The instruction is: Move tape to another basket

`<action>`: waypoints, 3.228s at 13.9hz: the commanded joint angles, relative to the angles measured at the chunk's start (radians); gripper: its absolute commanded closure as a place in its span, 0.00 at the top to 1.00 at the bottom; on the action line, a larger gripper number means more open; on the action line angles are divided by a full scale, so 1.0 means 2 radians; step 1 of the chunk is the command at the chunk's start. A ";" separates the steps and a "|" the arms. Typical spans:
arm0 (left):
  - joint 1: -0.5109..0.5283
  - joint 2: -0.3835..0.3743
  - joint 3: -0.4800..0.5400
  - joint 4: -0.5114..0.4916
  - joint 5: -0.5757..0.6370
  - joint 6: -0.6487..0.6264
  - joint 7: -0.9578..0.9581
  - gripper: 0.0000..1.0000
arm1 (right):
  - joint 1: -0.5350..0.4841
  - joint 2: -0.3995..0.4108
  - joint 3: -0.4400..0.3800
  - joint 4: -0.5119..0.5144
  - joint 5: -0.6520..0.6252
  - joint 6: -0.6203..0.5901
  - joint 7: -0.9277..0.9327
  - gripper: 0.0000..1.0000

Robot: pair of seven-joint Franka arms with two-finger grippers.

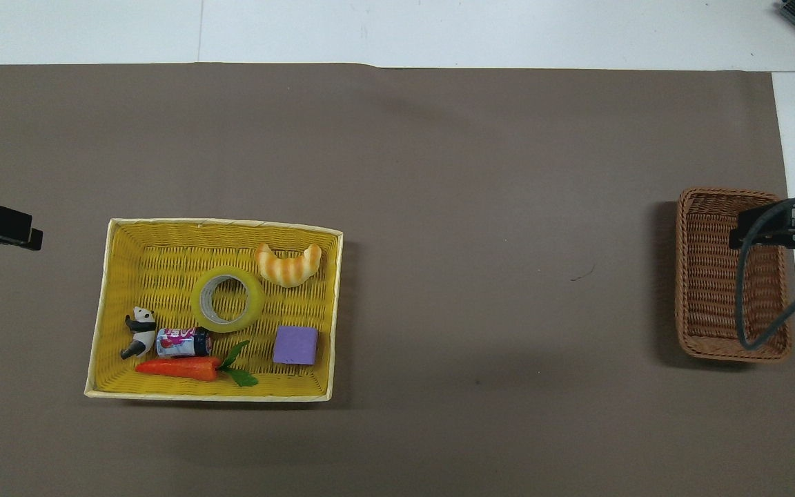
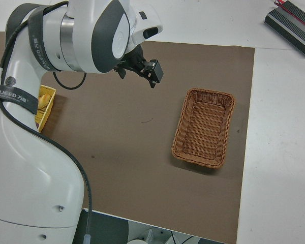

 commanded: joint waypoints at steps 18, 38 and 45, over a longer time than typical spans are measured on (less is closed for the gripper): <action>0.003 -0.002 -0.001 0.005 -0.002 -0.006 0.007 1.00 | -0.006 -0.007 0.002 -0.010 0.011 0.010 0.004 1.00; -0.045 -0.043 -0.007 -0.238 -0.003 0.196 0.022 1.00 | -0.006 -0.007 0.002 -0.010 0.011 0.010 0.004 1.00; -0.061 -0.001 -0.007 -0.327 -0.003 0.331 0.014 1.00 | -0.006 -0.007 0.002 -0.010 0.011 0.010 0.005 1.00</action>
